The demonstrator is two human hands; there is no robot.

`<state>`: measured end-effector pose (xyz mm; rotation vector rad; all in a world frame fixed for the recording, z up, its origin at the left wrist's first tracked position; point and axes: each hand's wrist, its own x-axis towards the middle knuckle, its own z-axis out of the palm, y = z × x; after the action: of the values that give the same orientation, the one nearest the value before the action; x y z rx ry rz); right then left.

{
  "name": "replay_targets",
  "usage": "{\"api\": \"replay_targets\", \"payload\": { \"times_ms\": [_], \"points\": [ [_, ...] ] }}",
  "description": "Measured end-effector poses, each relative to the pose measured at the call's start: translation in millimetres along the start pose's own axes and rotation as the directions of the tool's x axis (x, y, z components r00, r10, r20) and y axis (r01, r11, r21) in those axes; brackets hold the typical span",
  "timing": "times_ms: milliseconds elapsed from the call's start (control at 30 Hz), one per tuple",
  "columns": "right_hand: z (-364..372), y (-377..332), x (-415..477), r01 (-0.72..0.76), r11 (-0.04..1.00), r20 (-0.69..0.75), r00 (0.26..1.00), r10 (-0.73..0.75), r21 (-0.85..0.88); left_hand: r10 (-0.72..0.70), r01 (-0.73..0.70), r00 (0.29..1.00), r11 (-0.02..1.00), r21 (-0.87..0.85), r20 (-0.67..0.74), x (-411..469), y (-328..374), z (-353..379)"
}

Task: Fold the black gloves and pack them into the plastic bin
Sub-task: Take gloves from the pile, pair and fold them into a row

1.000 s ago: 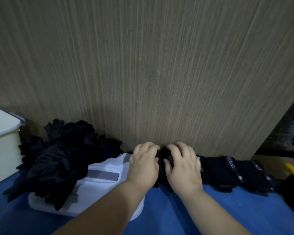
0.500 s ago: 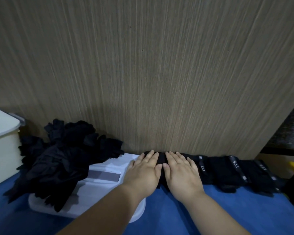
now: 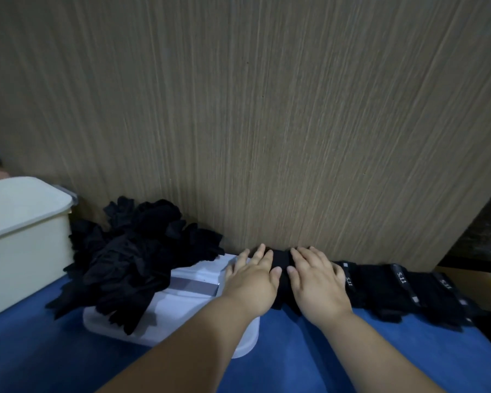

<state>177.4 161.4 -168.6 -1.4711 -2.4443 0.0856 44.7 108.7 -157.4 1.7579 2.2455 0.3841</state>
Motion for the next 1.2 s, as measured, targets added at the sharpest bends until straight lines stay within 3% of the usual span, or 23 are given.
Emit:
{"api": "replay_targets", "payload": {
  "times_ms": [133,300,567,667,867,1067,1200],
  "points": [
    [-13.7,-6.7,-8.1,-0.009,0.995,-0.154,0.988,0.024,0.099,-0.016,0.014,0.998,1.000,-0.028,-0.065,-24.0,-9.3,-16.7],
    [-17.4,-31.8,-24.2,0.125,0.978,-0.383,0.922,-0.052,0.168,-0.103,0.103,0.948,0.995,-0.016,-0.301,-76.4,-41.1,-42.6],
    [-1.5,-111.7,-54.6,0.264,0.874,-0.138,0.964,-0.227,0.408,-0.237,0.194,0.770,0.971,-0.136,-0.593,-126.7,-109.6,-71.6],
    [7.2,-136.8,-53.4,0.226,0.847,-0.114,0.974,-0.195,0.481,-0.254,0.210,0.753,0.967,-0.145,-0.607,-127.7,-131.3,-64.3],
    [7.5,-174.5,-29.7,0.187,0.778,-0.162,0.980,-0.111,0.600,-0.232,0.169,0.784,0.972,-0.161,-0.576,-105.1,-156.1,-63.0],
    [-0.1,-200.0,12.5,0.265,0.822,-0.255,0.955,-0.152,0.503,-0.244,0.163,0.814,0.967,-0.195,-0.527,-86.3,-168.1,-59.6],
    [-5.0,-212.6,38.9,0.278,0.829,-0.183,0.959,-0.215,0.485,-0.244,0.166,0.823,0.967,-0.193,-0.513,-81.2,-171.5,-56.9]
  ]
}}
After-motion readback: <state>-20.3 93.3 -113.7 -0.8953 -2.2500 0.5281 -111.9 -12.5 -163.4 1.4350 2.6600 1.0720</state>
